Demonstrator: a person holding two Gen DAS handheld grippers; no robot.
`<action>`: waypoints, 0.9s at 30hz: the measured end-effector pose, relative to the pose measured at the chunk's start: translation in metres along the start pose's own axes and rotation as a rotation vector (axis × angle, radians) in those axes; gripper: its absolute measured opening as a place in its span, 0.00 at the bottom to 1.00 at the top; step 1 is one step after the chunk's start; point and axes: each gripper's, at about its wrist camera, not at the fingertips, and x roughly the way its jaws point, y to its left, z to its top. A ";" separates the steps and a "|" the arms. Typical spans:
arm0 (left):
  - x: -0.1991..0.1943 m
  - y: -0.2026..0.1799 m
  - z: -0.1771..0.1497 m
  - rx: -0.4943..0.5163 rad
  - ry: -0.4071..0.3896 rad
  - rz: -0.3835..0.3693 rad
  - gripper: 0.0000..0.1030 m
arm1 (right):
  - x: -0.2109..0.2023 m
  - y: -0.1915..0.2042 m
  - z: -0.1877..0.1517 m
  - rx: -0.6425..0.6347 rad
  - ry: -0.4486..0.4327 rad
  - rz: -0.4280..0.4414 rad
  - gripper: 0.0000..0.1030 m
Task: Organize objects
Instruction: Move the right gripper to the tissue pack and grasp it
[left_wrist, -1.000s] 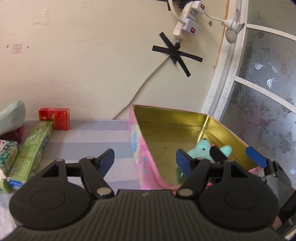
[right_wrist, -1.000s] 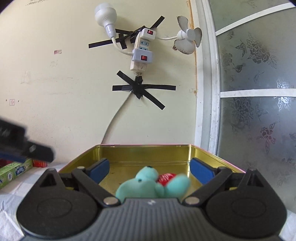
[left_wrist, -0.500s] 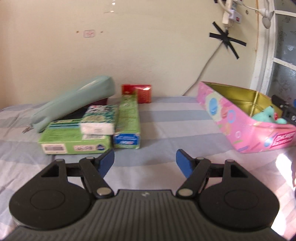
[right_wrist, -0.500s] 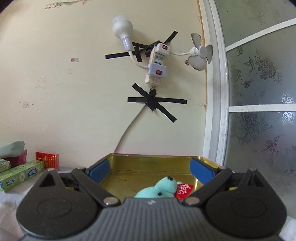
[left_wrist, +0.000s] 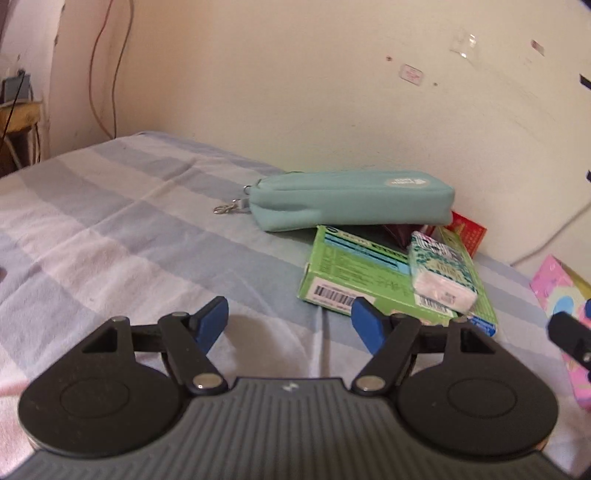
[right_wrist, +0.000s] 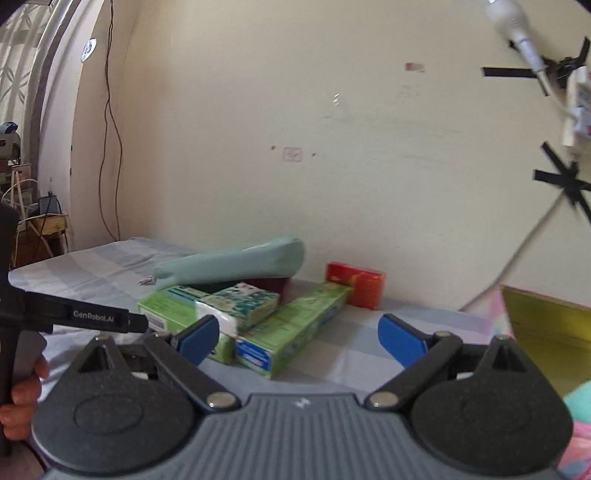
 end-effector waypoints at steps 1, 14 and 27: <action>0.001 0.005 0.001 -0.034 0.003 0.002 0.73 | 0.014 0.008 0.005 0.008 0.019 0.008 0.93; 0.003 0.011 0.002 -0.078 -0.006 -0.018 0.78 | 0.112 0.046 0.008 0.072 0.190 -0.026 0.59; -0.001 -0.022 -0.008 0.145 -0.002 -0.020 0.78 | -0.004 -0.014 -0.033 0.105 0.193 -0.004 0.58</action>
